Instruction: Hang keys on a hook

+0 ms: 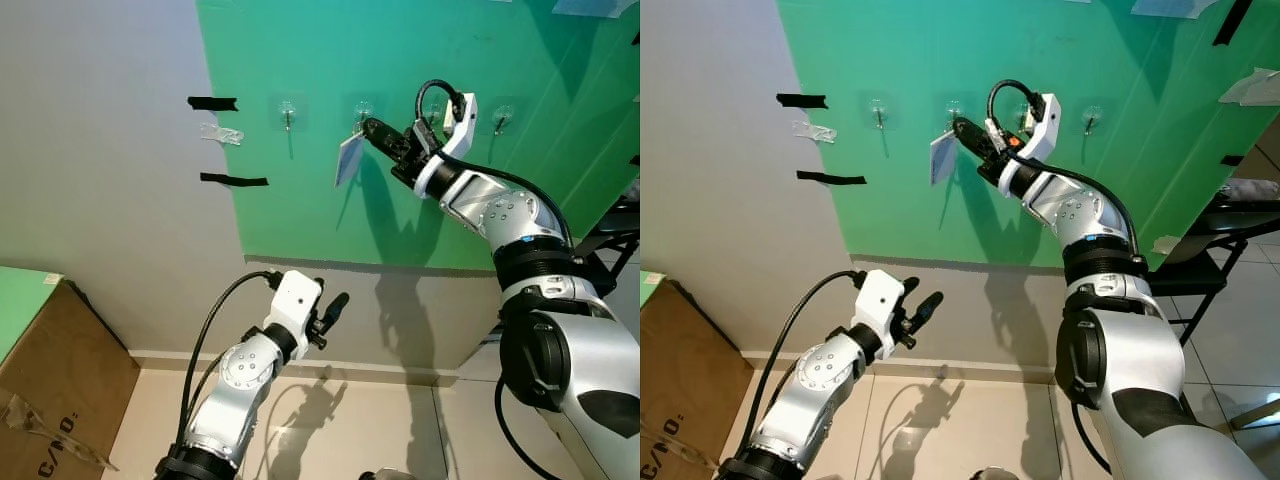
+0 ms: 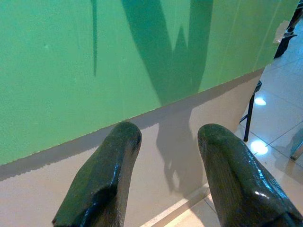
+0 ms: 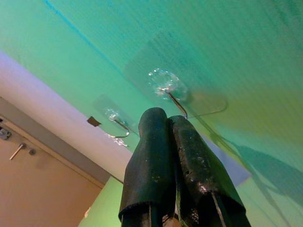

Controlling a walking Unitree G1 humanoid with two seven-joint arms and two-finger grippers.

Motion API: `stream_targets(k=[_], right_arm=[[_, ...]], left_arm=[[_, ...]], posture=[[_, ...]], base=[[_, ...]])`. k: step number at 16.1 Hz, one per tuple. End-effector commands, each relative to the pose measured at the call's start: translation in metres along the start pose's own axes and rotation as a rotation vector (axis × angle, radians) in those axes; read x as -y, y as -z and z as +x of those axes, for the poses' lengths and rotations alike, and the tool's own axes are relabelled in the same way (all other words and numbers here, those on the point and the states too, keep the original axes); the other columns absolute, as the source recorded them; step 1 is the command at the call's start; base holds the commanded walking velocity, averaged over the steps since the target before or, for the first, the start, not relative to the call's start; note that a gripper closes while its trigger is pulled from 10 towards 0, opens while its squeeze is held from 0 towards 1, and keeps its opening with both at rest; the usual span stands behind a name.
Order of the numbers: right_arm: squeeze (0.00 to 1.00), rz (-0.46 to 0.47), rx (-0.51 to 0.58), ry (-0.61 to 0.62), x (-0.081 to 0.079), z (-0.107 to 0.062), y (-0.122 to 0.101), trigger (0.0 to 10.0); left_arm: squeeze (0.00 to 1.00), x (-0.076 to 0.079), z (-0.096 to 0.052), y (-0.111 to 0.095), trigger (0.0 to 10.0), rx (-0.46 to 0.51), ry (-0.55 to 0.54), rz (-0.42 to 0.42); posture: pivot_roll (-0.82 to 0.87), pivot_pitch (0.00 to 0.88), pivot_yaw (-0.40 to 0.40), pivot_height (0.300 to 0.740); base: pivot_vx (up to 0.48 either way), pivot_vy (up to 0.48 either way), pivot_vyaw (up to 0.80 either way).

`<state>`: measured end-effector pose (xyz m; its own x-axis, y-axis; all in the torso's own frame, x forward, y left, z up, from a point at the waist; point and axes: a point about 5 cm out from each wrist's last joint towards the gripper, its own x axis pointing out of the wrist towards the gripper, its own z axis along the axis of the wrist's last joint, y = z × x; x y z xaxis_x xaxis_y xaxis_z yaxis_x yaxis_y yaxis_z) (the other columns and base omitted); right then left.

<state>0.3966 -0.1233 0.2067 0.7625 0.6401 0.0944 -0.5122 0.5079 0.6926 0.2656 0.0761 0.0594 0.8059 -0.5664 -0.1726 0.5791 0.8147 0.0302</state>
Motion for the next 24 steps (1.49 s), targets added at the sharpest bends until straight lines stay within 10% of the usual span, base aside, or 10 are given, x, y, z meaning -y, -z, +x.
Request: stream_targets(k=[1, 12, 13, 15, 24], right_arm=[[0.0, 0.013, 0.017, 0.01, 0.0, 0.0, -0.005, 0.0], [0.0, 0.089, 0.007, 0.11, 0.012, -0.001, 0.005, 0.0], [0.49, 0.027, -0.024, 0.153, 0.015, -0.001, 0.01, 10.0], [1.0, 0.004, -0.049, 0.181, 0.018, -0.001, 0.014, 10.0], [1.0, -0.097, -0.009, 0.222, 0.02, -0.001, 0.007, 10.0]], left_arm=[[0.0, 0.003, 0.0, -0.001, 10.0, -0.002, 0.003, -0.003], [0.0, 0.004, -0.001, 0.001, 10.0, -0.01, 0.001, -0.015], [0.0, 0.004, -0.002, 0.001, 10.0, -0.011, 0.0, -0.015], [0.0, 0.004, -0.002, 0.001, 10.0, -0.011, -0.001, -0.015], [0.0, 0.002, -0.004, -0.006, 10.0, 0.059, 0.007, 0.082]], posture=[[-0.06, 0.0, -0.06, 0.74], [-0.06, 0.0, -0.061, 0.74], [-0.06, 0.0, -0.062, 0.74], [-0.06, 0.0, -0.063, 0.74], [-0.06, 0.0, -0.062, 0.74]], base=[[0.0, 0.0, 0.0], [0.0, 0.0, 0.0], [0.0, 0.0, 0.0], [0.0, 0.0, 0.0], [0.0, 0.0, 0.0]])
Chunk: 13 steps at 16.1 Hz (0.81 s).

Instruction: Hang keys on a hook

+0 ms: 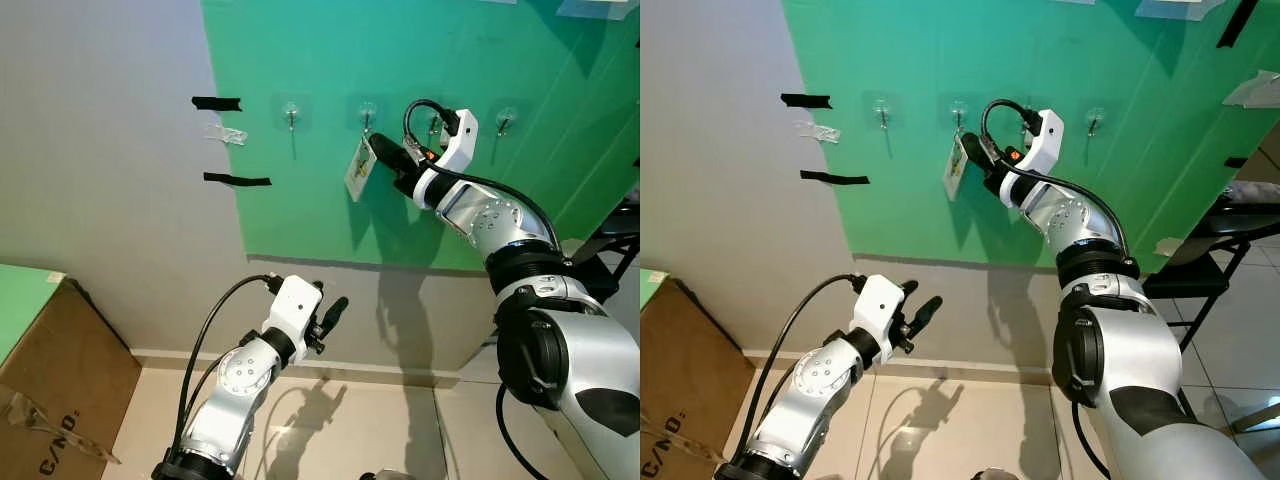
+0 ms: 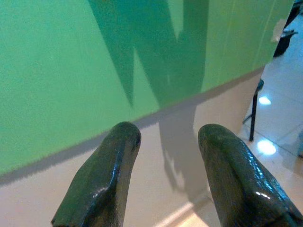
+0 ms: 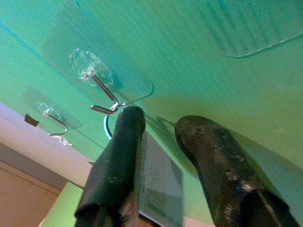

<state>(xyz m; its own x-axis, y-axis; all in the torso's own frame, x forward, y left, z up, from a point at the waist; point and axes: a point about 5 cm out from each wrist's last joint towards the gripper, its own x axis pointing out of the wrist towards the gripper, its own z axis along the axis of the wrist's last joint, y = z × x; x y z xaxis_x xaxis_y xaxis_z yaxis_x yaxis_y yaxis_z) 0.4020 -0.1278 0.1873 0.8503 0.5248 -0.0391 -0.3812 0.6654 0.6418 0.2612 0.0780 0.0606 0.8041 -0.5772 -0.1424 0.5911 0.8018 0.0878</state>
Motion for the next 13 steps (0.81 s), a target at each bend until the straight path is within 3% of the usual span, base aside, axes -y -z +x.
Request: stream_targets(k=[1, 6, 11, 13], right_arm=[[1.0, -0.023, -0.005, 0.026, 0.002, 0.0, -0.002, 10.0], [1.0, -0.056, -0.009, 0.038, 0.005, -0.002, -0.001, 10.0], [1.0, -0.069, -0.016, 0.04, 0.006, -0.002, 0.0, 10.0], [1.0, -0.075, -0.017, 0.046, 0.008, -0.003, 0.001, 10.0]], left_arm=[[0.0, -0.001, 0.0, -0.006, 10.0, 0.038, -0.008, 0.031], [0.0, -0.018, -0.007, -0.023, 10.0, 0.199, -0.135, 0.03], [0.0, -0.011, -0.006, -0.02, 10.0, 0.211, -0.122, 0.013], [0.0, -0.008, -0.006, -0.025, 10.0, 0.247, -0.111, -0.04]], posture=[[-0.06, 0.0, -0.062, 0.74], [-0.06, 0.0, -0.067, 0.74], [-0.06, 0.0, -0.07, 0.74], [-0.06, 0.0, -0.07, 0.74]], base=[[0.0, 0.0, 0.0], [0.0, 0.0, 0.0], [0.0, 0.0, 0.0], [0.0, 0.0, 0.0]])
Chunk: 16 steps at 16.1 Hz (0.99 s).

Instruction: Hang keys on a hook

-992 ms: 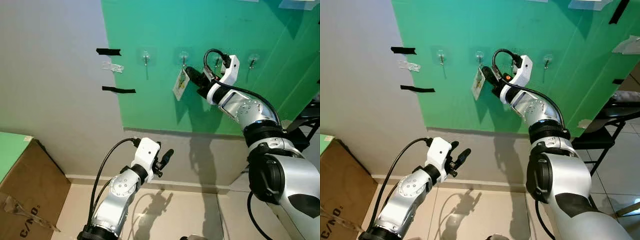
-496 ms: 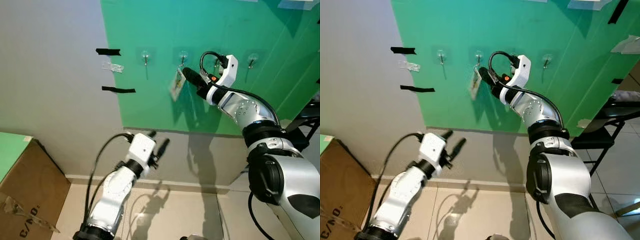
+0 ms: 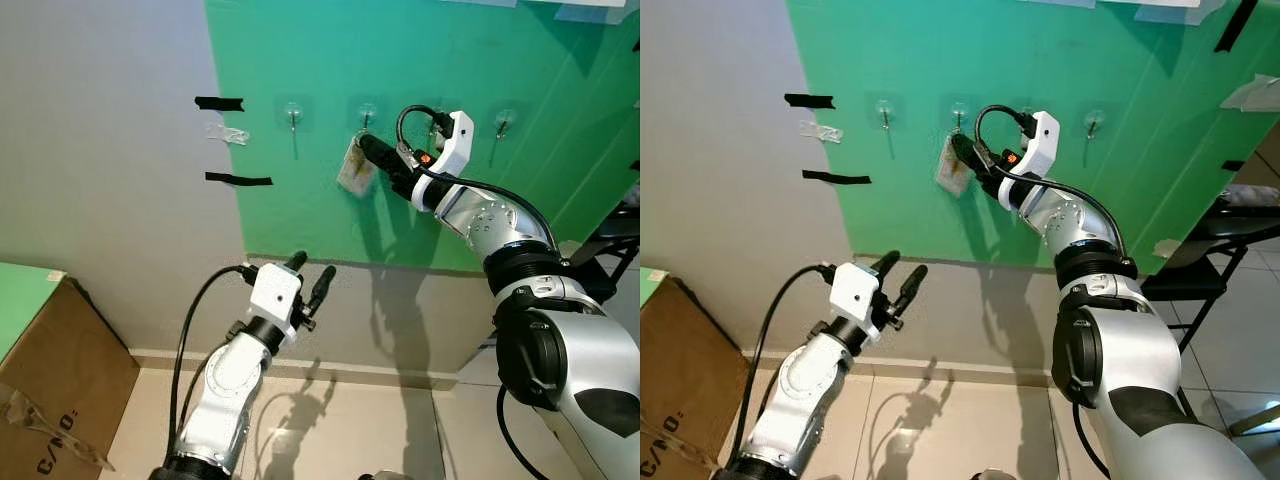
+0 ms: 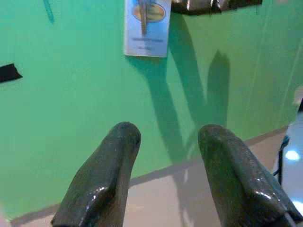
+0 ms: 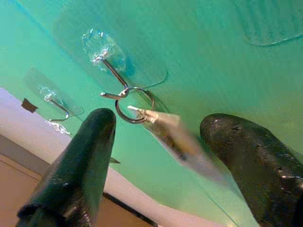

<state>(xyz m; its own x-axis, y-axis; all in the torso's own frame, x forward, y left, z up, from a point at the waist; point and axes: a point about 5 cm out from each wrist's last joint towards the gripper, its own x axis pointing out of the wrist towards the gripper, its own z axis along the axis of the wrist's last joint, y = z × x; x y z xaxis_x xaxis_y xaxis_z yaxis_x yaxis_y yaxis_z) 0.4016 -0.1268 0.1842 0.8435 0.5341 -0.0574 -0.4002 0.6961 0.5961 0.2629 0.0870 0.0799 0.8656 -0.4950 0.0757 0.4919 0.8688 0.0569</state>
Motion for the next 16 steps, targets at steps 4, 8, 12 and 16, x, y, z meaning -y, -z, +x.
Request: stream_targets(k=[4, 8, 12, 16], right_arm=[[1.0, -0.028, 0.003, 0.052, 0.009, -0.004, -0.001, 10.0], [1.0, -0.192, -0.023, 0.135, 0.019, -0.009, 0.001, 10.0], [0.0, -0.653, 0.001, 0.303, 0.046, -0.043, 0.002, 10.0], [0.0, -0.851, 0.067, 0.398, 0.054, -0.108, 0.049, 10.0]], left_arm=[[0.0, 0.002, 0.005, -0.014, 10.0, 0.066, 0.013, -0.025], [0.0, 0.005, 0.005, -0.013, 10.0, 0.048, 0.036, -0.016], [0.0, 0.003, 0.004, -0.003, 10.0, -0.034, 0.045, 0.034], [0.0, 0.0, -0.003, 0.01, 10.0, -0.125, 0.041, 0.056]], posture=[[-0.07, 0.0, -0.068, 0.74], [-0.07, 0.0, -0.07, 0.74], [-0.08, 0.0, -0.07, 0.74], [-0.1, 0.0, -0.061, 0.74]], base=[[0.0, 0.0, 0.0], [0.0, 0.0, 0.0], [0.0, 0.0, 0.0], [0.0, 0.0, 0.0]])
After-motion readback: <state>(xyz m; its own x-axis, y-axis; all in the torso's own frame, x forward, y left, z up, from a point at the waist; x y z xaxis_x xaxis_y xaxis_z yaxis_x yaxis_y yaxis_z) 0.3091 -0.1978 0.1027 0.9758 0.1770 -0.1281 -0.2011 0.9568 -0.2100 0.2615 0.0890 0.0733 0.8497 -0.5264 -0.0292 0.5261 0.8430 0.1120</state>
